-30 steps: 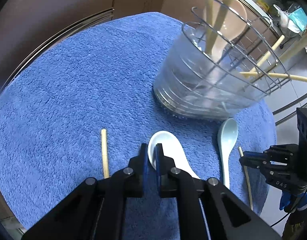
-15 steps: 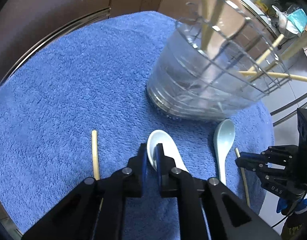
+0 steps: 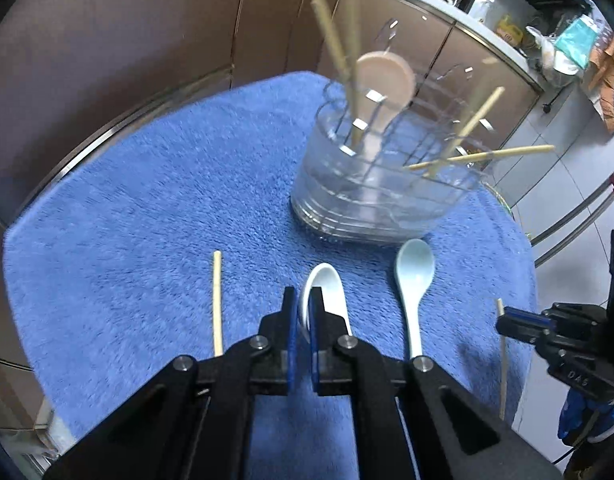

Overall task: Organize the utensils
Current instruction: 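Lift the white spoon and chopstick and carry both over the clear cup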

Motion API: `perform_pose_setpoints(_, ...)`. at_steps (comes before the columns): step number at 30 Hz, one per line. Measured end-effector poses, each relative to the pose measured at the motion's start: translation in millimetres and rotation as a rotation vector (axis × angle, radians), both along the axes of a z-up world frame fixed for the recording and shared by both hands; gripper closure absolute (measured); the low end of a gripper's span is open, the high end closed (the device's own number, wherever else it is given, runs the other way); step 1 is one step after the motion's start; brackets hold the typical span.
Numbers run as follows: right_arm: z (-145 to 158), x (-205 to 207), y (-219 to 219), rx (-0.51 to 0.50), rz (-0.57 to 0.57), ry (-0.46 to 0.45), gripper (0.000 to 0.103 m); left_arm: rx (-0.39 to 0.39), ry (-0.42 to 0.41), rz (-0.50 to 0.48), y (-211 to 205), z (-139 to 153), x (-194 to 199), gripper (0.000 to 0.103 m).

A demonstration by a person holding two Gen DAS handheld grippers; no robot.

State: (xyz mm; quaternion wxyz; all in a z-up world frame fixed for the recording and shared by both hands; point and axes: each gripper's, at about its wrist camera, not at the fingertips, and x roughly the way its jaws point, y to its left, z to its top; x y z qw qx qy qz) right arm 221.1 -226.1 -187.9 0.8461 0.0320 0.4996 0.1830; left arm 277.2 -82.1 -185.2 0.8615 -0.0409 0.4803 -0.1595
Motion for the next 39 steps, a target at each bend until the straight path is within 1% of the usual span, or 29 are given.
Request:
perform_pose_setpoints(4,20.7,-25.0,-8.3,0.038,-0.020,-0.072,0.097,0.031,-0.067,0.008,-0.5,18.4,-23.1,0.099)
perform_pose_setpoints(7,30.6,-39.3,-15.2,0.063,-0.032,-0.111,0.097,0.044,-0.111,0.011,8.4,32.1,-40.5,0.099)
perform_pose_setpoints(10,39.0,-49.6,-16.5,0.076,-0.043,-0.140,0.097,0.058,-0.153,0.008,13.5,43.9,-58.4,0.099)
perform_pose_setpoints(15,47.0,-66.9,-11.5,0.094,-0.055,-0.177,0.097,0.095,-0.231,-0.004,5.7,61.0,-93.0,0.099)
perform_pose_setpoints(21,58.1,-86.2,-12.5,0.122,-0.078,-0.228,0.097,0.143,-0.316,-0.011,1.2,75.6,-124.1,0.099)
perform_pose_setpoints(27,67.4,-100.1,-8.0,0.137,-0.084,-0.263,0.097,0.181,-0.391,-0.014,-0.7,89.9,-148.1,0.099)
perform_pose_setpoints(32,73.3,-106.9,-4.5,0.142,-0.091,-0.287,0.097,0.212,-0.442,-0.017,-3.4,97.9,-160.9,0.099)
perform_pose_setpoints(39,78.7,-110.3,-4.1,0.148,-0.101,-0.319,0.097,0.217,-0.463,-0.019,-4.3,101.4,-167.7,0.099)
